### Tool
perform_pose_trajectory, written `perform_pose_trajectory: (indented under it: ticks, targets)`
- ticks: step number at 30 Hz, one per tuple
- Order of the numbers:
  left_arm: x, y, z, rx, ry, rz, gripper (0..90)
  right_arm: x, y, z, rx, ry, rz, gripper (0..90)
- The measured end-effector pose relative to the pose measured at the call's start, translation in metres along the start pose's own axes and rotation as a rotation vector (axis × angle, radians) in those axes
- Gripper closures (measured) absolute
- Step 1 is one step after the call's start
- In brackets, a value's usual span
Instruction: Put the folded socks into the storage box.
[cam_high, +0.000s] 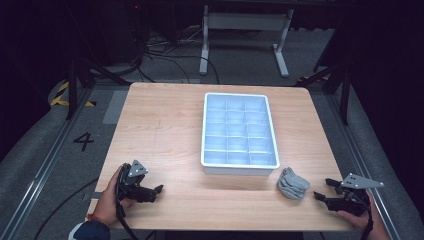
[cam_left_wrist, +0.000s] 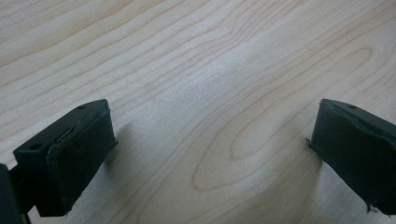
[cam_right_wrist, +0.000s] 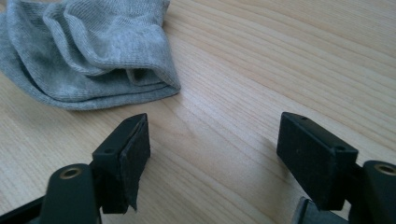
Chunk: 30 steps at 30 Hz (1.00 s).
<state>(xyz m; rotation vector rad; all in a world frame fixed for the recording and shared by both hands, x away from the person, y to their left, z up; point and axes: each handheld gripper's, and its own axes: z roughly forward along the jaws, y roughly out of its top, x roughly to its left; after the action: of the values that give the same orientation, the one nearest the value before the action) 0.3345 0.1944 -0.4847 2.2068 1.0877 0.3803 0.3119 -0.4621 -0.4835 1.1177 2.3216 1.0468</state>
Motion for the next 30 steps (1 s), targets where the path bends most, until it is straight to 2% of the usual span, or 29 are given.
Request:
perform_pose_trajectory:
  ticks: [7, 9, 13, 14, 17, 20, 30]
  targets:
    - [-0.001, 0.000, 0.000, -0.004, 0.014, -0.010, 0.1, -0.001, 0.000, 0.000, 0.002, 0.006, -0.004, 26.4]
    - [0.000, -0.001, -0.002, 0.001, 0.011, 0.013, 0.1, -0.001, 0.001, -0.001, 0.013, 0.011, -0.009, 26.3]
    - [-0.001, -0.003, -0.003, -0.007, 0.013, 0.014, 0.3, -0.004, 0.002, -0.003, 0.038, -0.002, -0.007, 25.8]
    - [-0.001, -0.003, -0.003, -0.006, 0.013, 0.010, 0.3, -0.007, 0.003, -0.005, 0.060, -0.004, 0.006, 26.6]
    - [-0.001, -0.004, -0.003, -0.007, 0.012, 0.010, 0.3, -0.009, 0.005, -0.008, 0.062, 0.021, 0.001, 22.8]
    - [-0.001, -0.004, -0.003, -0.008, 0.011, 0.012, 0.3, -0.008, 0.012, -0.010, 0.029, 0.050, -0.001, 23.2]
    - [-0.001, -0.004, -0.003, -0.011, 0.018, 0.015, 0.4, 0.000, 0.048, -0.005, 0.020, 0.075, -0.073, 26.9]
